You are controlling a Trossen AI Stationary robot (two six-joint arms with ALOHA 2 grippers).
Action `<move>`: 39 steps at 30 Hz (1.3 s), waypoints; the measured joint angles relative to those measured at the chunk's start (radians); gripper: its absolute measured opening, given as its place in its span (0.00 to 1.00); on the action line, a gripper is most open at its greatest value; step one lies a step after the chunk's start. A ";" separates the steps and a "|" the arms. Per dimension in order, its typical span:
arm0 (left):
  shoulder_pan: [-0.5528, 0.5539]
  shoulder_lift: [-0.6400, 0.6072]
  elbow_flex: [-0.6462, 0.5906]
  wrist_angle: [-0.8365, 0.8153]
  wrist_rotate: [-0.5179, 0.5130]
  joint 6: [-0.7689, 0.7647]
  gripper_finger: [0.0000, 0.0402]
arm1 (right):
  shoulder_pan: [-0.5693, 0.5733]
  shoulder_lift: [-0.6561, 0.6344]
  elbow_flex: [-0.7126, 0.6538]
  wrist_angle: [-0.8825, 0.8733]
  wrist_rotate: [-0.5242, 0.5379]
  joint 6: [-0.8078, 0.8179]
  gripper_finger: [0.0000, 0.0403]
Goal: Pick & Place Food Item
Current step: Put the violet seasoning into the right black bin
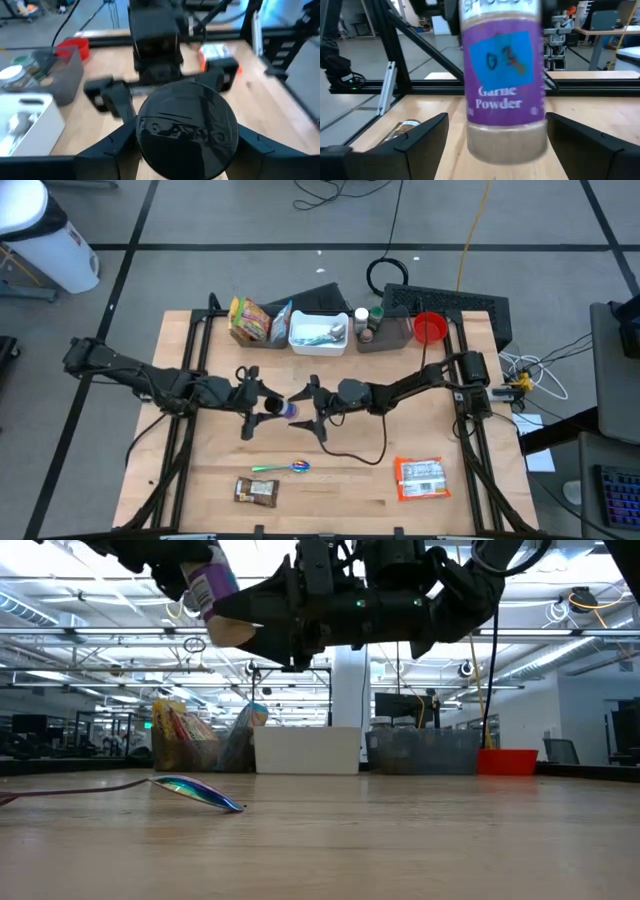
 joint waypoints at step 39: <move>0.068 0.046 0.000 0.086 0.118 0.013 0.60 | 0.015 0.000 -0.001 -0.009 0.022 -0.011 0.68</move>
